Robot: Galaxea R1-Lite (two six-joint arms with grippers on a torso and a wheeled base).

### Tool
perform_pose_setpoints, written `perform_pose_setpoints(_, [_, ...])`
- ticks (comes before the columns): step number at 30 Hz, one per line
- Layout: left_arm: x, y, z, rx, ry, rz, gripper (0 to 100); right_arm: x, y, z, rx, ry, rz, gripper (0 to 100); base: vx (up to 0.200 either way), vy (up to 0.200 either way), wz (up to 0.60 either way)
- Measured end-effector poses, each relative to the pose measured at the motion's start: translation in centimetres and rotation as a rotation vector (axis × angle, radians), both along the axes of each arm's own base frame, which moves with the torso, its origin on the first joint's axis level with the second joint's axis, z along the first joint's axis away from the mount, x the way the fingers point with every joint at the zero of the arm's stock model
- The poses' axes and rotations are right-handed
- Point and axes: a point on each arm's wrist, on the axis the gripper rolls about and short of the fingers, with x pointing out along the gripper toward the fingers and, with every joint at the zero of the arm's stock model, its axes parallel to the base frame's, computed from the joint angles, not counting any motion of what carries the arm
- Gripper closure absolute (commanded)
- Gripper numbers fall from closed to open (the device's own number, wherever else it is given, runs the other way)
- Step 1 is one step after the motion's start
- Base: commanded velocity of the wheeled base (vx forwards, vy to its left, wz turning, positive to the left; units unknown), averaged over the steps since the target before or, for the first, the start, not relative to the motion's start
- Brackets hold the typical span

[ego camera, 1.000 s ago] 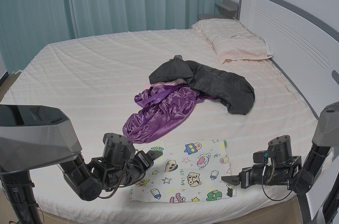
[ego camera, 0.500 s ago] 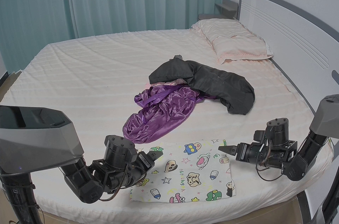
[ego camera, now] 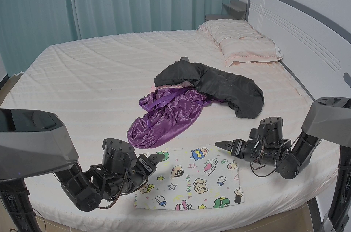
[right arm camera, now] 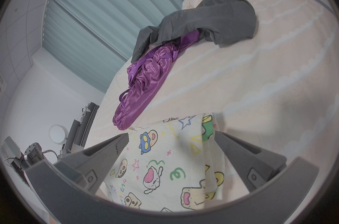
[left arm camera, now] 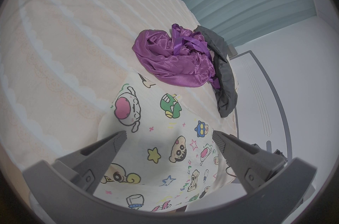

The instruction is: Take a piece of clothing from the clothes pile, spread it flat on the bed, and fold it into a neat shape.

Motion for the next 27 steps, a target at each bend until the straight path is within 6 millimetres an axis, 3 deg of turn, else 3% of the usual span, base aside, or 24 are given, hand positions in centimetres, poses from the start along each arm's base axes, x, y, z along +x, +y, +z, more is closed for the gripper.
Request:
perform_pose_setpoints(7, [0.1,0.0,-0.2,0.005,0.002,0.003,0,0.7,0.1,-0.8,-0.003,0.013,-0.005,0,0.000,0.000,0.00])
perform_pose_setpoints(8, [0.1,0.0,-0.2,0.006,0.003,0.003,0,0.8,0.1,-1.0,-0.004,0.016,-0.006,100,0.000,0.000,0.00])
perform_pose_setpoints(16, [0.2,0.0,-0.3,0.004,0.005,0.005,0,1.2,0.0,-1.6,-0.007,0.025,-0.018,100,0.000,0.000,0.00])
perform_pose_setpoints(27, [0.2,-0.1,-0.6,0.009,0.014,0.006,0,2.2,-1.6,-1.6,-0.002,0.012,-0.070,100,0.000,0.000,0.00])
